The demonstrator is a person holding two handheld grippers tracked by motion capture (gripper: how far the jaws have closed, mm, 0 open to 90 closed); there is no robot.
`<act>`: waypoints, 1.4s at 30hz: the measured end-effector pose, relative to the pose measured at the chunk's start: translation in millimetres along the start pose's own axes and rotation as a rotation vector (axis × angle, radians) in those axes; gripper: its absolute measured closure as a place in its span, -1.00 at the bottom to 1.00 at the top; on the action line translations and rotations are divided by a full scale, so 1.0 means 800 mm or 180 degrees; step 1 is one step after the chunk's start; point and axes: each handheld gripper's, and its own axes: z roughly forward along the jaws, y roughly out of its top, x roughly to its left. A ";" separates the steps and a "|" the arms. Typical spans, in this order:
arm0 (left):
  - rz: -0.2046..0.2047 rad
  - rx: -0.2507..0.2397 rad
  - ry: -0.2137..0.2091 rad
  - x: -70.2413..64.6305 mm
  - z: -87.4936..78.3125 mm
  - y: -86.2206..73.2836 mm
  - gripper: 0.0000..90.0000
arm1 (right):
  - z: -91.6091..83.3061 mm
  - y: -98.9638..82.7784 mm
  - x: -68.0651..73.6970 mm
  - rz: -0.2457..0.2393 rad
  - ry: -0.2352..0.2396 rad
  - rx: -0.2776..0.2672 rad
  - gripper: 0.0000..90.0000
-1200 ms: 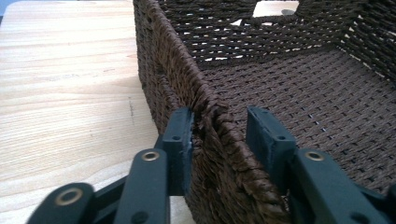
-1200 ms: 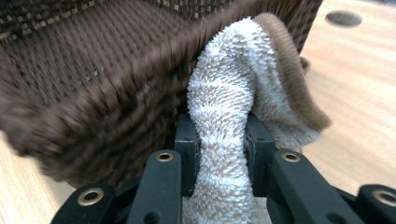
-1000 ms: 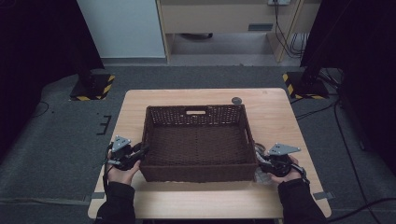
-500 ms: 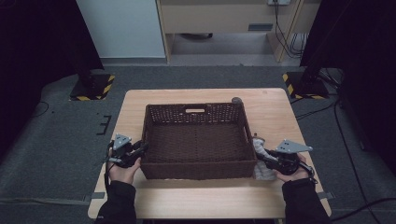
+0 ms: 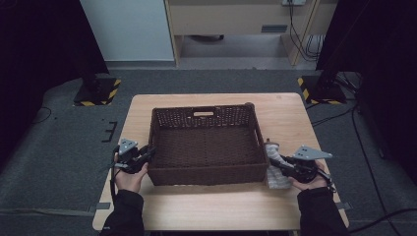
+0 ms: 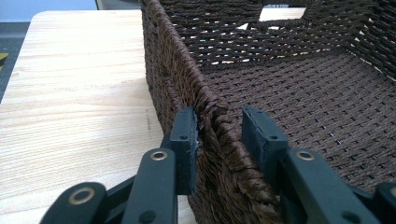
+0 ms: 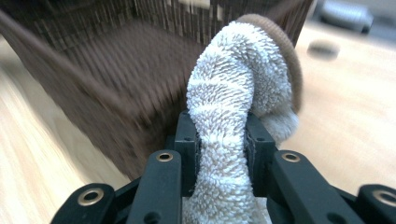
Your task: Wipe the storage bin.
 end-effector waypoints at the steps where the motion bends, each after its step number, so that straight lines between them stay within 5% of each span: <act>1: -0.0002 0.0000 0.0001 0.000 0.000 0.000 0.46 | -0.006 0.004 0.001 -0.0022 0.0002 -0.0074 0.62; 5: -0.0009 -0.0012 0.0003 0.001 0.001 0.001 0.46 | -0.001 0.005 0.006 -0.0110 0.0044 0.0003 0.62; 12: -0.0037 -0.0040 -0.0017 0.003 0.001 0.000 0.42 | 0.031 -0.025 0.005 -0.0102 0.0100 0.0527 0.62; 15: -0.0005 -0.0086 0.0057 0.003 0.000 -0.001 0.23 | 0.043 -0.034 0.006 -0.0080 0.0105 0.0694 0.62; 19: 0.0026 -0.0125 0.0029 0.002 -0.007 -0.001 0.10 | 0.031 -0.027 0.005 -0.0109 0.0055 0.0598 0.61; 23: 0.0058 -0.0150 -0.0045 -0.001 -0.017 -0.002 0.04 | 0.008 -0.014 0.002 -0.0052 0.0023 0.0286 0.61; 24: 0.0102 -0.0100 -0.0079 -0.004 -0.021 -0.004 0.08 | -0.008 -0.005 0.004 -0.0019 0.0045 0.0085 0.61; 26: 0.0121 -0.0029 -0.0106 -0.007 -0.022 -0.007 0.16 | -0.014 -0.004 0.008 -0.0042 0.0085 0.0037 0.62; 30: 0.0092 0.0075 -0.0090 -0.010 -0.017 -0.013 0.31 | -0.005 -0.014 0.016 -0.0069 0.0139 0.0197 0.62; 36: 0.0011 0.0054 -0.0063 -0.009 -0.016 -0.014 0.40 | 0.020 -0.037 0.022 -0.0145 0.0135 0.0676 0.61; 42: 0.0005 0.0045 -0.0059 -0.009 -0.016 -0.014 0.41 | -0.004 -0.021 0.022 -0.0086 0.0067 0.0375 0.61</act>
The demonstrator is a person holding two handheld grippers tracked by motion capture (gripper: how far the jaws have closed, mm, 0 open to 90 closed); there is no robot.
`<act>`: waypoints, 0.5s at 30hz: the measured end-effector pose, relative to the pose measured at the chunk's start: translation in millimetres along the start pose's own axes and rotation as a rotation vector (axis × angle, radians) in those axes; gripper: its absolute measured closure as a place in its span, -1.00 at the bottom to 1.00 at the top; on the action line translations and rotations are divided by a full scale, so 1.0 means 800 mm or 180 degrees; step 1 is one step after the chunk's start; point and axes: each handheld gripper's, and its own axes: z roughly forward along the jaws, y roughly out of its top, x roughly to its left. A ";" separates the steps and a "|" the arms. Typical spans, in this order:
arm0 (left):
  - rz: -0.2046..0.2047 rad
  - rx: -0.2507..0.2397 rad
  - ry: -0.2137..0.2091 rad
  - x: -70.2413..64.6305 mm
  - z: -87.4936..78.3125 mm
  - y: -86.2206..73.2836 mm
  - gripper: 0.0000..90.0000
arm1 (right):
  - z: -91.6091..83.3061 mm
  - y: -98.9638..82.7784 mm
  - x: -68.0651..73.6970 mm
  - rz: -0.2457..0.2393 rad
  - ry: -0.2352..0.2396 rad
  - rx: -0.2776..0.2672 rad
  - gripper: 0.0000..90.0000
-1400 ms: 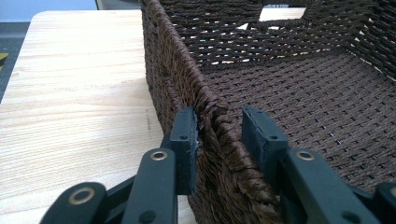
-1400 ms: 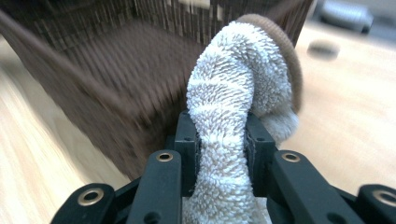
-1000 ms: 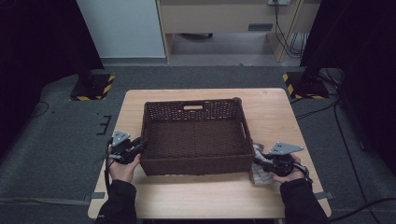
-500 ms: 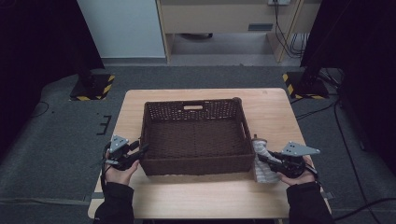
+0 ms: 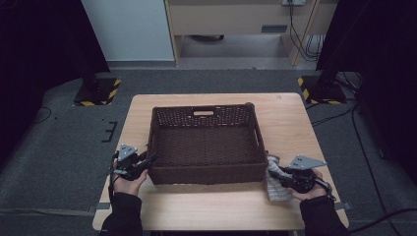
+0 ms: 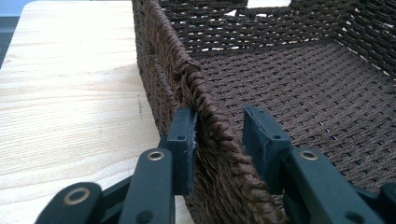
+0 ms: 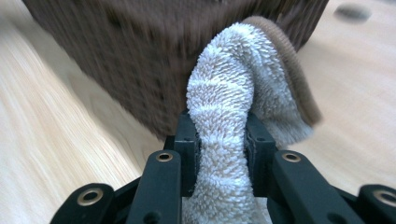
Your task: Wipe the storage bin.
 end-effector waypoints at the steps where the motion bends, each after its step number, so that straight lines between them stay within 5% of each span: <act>1: 0.0002 -0.0007 0.0005 0.000 0.000 0.000 0.42 | -0.016 0.004 0.002 0.0027 0.0004 -0.0173 0.61; 7: 0.0002 -0.0016 0.0016 0.001 0.001 0.000 0.42 | -0.015 -0.004 0.011 0.0016 0.0044 -0.0083 0.61; 10: 0.0013 -0.0029 0.0022 0.002 0.002 0.000 0.41 | 0.010 -0.019 0.012 0.0034 0.0071 0.0243 0.61; 15: 0.0024 -0.0042 0.0031 0.002 0.002 -0.001 0.39 | 0.022 -0.024 0.011 0.0101 0.0092 0.0366 0.60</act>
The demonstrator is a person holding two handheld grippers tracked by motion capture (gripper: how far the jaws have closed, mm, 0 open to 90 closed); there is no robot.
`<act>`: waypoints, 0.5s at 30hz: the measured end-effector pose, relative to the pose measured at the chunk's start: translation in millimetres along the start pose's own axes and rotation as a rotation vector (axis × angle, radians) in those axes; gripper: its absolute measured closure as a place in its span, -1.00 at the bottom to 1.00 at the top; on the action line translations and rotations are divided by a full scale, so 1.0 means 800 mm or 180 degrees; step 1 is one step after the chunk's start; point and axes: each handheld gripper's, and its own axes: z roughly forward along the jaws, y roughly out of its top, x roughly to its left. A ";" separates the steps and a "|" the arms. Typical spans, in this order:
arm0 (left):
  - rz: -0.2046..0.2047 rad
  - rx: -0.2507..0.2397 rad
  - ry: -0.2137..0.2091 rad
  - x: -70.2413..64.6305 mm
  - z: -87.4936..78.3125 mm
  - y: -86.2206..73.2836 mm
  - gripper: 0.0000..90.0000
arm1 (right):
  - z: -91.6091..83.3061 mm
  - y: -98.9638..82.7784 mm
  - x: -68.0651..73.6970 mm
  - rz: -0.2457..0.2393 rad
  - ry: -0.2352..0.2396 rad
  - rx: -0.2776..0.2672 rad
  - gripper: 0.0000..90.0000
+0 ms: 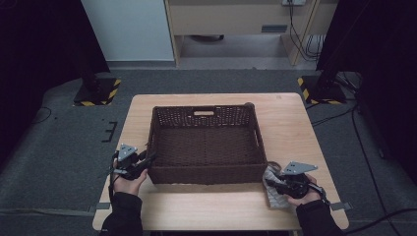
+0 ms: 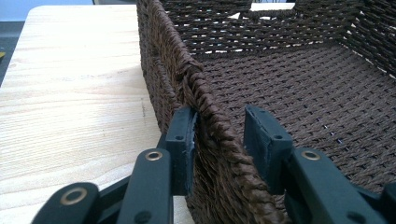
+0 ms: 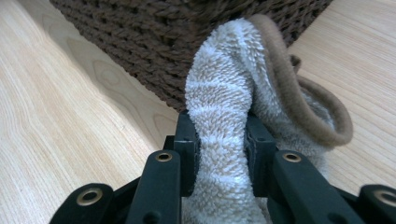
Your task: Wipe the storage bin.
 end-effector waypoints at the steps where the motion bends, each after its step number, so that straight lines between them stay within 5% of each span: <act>1: 0.0001 -0.0014 -0.0008 0.000 0.000 0.000 0.38 | -0.001 0.000 0.000 0.0015 -0.0010 -0.0008 0.60; 6: 0.0031 -0.0023 -0.0014 0.001 0.000 0.000 0.35 | -0.021 0.006 -0.005 0.0065 -0.0171 -0.0125 0.60; 9: 0.0042 -0.0023 -0.0017 0.002 0.000 0.000 0.35 | -0.050 0.004 -0.021 0.0249 -0.0446 -0.0269 0.60; 15: 0.0044 -0.0021 -0.0021 0.002 0.001 0.000 0.35 | -0.067 -0.008 -0.041 0.0353 -0.0774 -0.0200 0.60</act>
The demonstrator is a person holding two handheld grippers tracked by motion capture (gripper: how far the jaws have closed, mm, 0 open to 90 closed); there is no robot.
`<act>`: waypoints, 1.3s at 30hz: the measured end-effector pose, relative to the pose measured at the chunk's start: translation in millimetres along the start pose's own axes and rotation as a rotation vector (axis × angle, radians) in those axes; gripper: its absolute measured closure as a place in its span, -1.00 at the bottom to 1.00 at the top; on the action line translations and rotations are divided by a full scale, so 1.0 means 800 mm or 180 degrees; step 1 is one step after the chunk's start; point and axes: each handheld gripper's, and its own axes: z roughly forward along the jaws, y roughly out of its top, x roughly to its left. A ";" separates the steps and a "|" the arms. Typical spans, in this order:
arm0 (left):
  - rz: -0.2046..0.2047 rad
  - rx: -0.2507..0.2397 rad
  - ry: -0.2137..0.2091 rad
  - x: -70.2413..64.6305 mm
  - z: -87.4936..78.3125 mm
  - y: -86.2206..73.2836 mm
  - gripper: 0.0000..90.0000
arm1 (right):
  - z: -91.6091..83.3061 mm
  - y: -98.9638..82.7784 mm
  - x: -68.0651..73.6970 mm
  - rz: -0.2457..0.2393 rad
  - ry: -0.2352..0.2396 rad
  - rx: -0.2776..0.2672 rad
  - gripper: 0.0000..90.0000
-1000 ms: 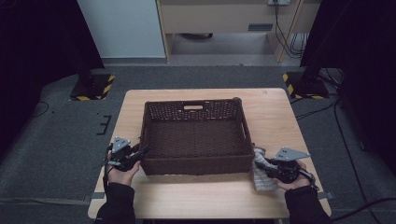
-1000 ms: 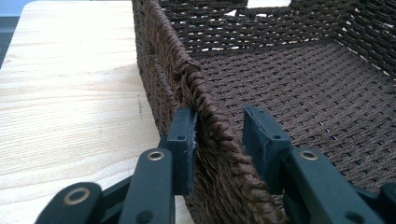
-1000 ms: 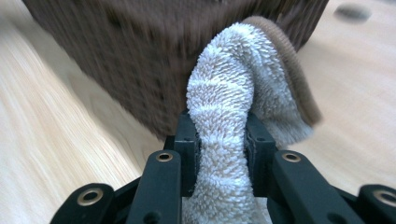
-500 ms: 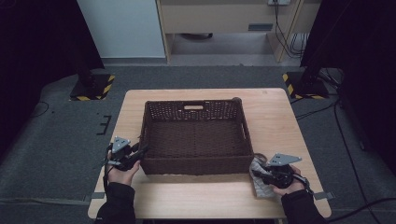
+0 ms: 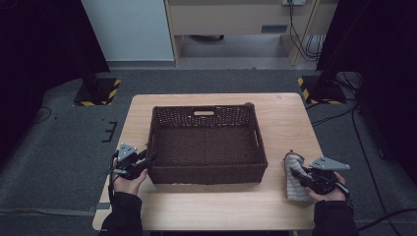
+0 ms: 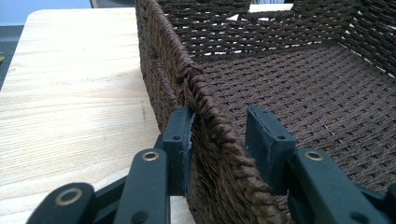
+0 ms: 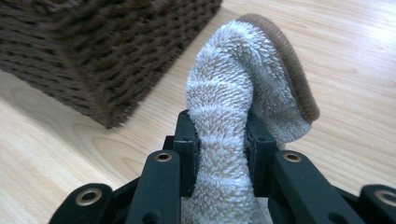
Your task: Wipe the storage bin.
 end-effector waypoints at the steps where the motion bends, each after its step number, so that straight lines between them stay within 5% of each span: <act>1: -0.0002 -0.0002 0.0000 0.000 0.000 0.000 0.35 | 0.001 -0.001 -0.002 0.0004 -0.0027 0.0016 0.59; 8: -0.0004 -0.0008 0.0000 0.001 0.000 0.000 0.35 | 0.015 -0.016 -0.014 0.0053 -0.0220 0.0198 0.57; 15: 0.0009 -0.0017 -0.0012 0.002 0.000 0.000 0.34 | 0.026 -0.024 -0.019 0.0115 -0.0262 0.0168 0.45; 19: 0.0026 -0.0013 -0.0008 0.001 0.000 0.000 0.34 | 0.033 -0.021 -0.017 0.0056 -0.0295 0.0162 0.20; 23: 0.0030 -0.0005 -0.0007 0.001 0.000 0.001 0.38 | 0.029 -0.015 -0.016 0.0081 -0.0347 0.0040 0.03; 39: -0.0002 0.0005 -0.0029 0.007 0.002 0.004 0.59 | 0.006 0.030 -0.005 0.0042 -0.0245 -0.0530 -0.02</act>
